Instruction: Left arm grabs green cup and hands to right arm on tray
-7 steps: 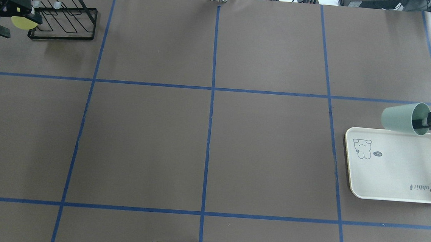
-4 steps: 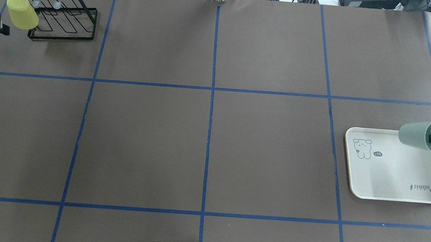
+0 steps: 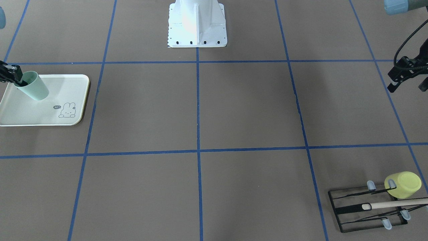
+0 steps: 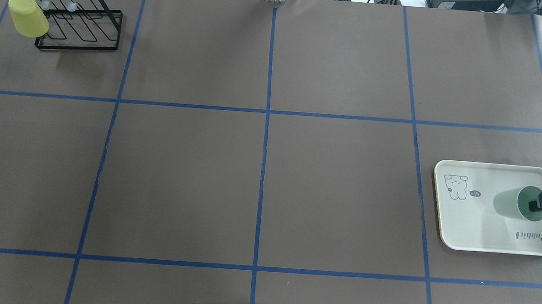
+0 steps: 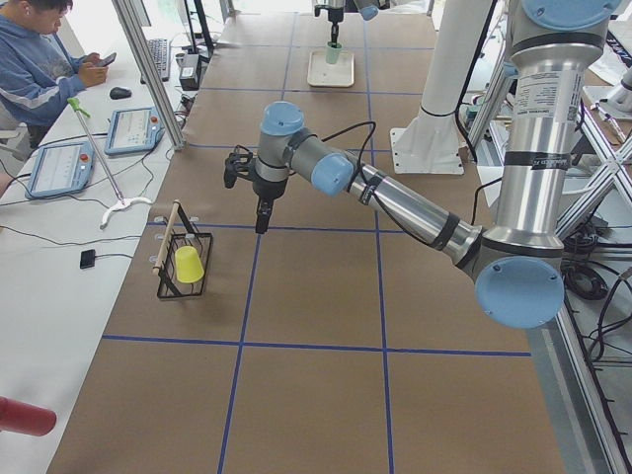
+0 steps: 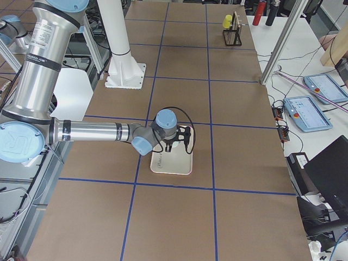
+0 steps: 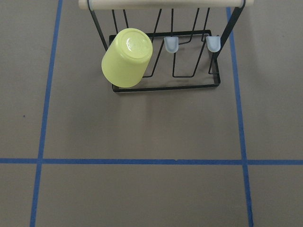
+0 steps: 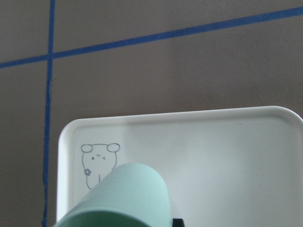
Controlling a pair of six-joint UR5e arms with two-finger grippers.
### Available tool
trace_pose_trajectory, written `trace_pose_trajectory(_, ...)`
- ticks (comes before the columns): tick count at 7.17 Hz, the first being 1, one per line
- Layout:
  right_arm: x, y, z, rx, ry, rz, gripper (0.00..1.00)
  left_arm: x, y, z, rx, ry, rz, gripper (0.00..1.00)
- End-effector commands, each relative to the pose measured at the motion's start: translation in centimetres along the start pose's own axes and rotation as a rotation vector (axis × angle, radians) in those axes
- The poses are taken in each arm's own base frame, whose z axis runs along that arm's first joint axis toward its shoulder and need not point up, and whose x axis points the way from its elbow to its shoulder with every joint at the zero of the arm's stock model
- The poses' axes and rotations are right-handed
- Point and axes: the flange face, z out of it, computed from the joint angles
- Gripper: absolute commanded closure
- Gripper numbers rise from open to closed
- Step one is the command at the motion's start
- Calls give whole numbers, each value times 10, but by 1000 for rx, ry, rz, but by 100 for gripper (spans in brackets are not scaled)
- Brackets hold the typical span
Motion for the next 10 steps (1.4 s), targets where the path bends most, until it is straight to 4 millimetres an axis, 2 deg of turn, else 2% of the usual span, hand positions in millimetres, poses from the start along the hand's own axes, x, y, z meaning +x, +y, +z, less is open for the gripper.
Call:
trace_pose_trajectory(1,-2,6,9,-66,-8,8,100,-4,3,1,-11,-8,-4,0)
trace_pose_trajectory(3,-5,-11,11,-94,36,42,100,-4,3,1,-11,-6,-8,0)
trace_pose_trajectory(5,4,-21,6,-98,62,24,100,-4,3,0,-12,-5,-16,0)
trace_pose_trajectory(7,-11,-34,12,-116,87,42,100,-3,4,0,-13,-1,-15,0)
trace_pose_trajectory(9,-11,-36,13,-121,87,46,99,-3,4,0,-13,0,-16,0)
trace_pose_trajectory(10,-6,-36,15,-121,97,50,67,-3,3,0,-13,0,-16,0)
